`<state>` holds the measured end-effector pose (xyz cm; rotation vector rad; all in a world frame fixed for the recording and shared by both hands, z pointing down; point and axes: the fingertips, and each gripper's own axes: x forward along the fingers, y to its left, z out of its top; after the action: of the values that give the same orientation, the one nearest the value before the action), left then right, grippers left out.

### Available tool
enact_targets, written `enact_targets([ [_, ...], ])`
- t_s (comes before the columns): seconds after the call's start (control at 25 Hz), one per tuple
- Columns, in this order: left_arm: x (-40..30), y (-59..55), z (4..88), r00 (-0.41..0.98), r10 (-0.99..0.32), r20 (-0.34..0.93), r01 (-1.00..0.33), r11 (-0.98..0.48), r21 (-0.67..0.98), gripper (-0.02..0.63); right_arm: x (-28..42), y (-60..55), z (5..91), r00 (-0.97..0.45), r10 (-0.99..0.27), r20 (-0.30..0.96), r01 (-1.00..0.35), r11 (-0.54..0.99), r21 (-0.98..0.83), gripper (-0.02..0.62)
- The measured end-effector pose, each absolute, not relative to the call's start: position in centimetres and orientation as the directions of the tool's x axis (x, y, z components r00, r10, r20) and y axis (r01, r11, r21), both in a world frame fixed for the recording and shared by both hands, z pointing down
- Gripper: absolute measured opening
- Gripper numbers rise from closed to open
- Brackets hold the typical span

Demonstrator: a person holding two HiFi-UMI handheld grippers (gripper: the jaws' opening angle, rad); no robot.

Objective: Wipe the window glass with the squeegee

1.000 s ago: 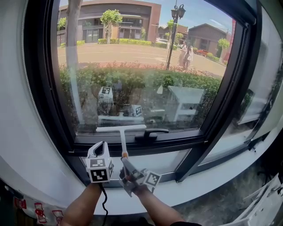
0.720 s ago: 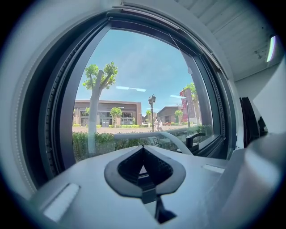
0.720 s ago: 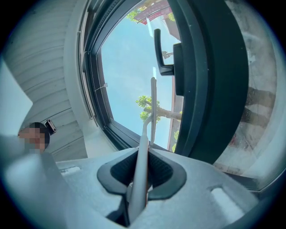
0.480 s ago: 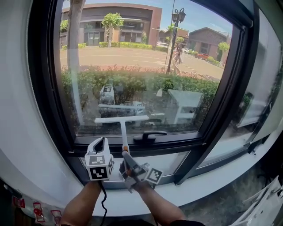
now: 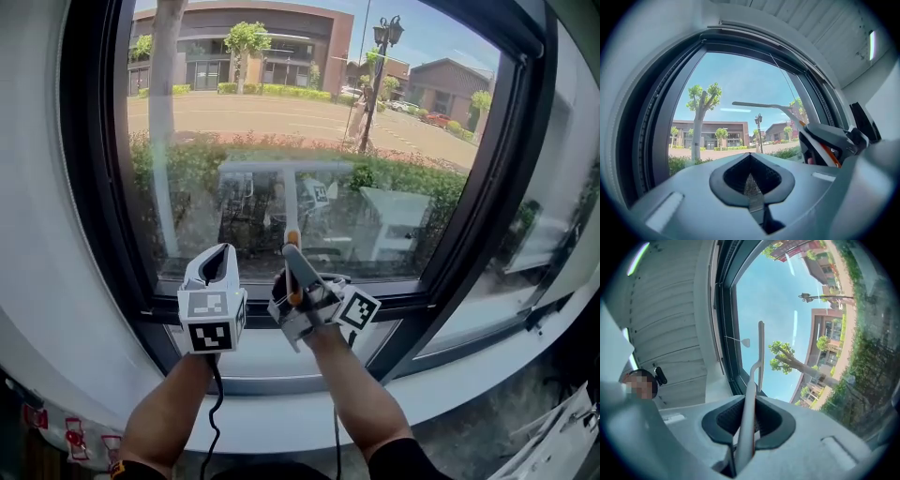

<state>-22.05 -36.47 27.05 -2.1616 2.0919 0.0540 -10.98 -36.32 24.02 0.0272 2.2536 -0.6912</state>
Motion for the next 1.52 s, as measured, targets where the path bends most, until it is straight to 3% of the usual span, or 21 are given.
enact_targets([
  [0.28,-19.7,-37.0,22.3,0.063,-0.98,-0.189,-0.996,-0.048,-0.079,0.017,-9.8,-38.2,18.0,-0.689,-0.139,-0.712,0.241,0.882,-0.405,0.043],
  [0.56,-18.7,-37.8,22.7,0.07,-0.981,-0.179,-0.995,-0.057,-0.079,0.018,-9.3,-38.2,18.5,-0.684,-0.142,-0.716,0.238,0.884,-0.402,0.043],
  [1.52,-13.8,-39.4,35.8,0.139,-0.99,0.039,-0.99,-0.139,-0.013,0.017,-4.8,-36.4,38.2,-0.731,-0.347,-0.588,0.18,0.733,-0.656,0.043],
])
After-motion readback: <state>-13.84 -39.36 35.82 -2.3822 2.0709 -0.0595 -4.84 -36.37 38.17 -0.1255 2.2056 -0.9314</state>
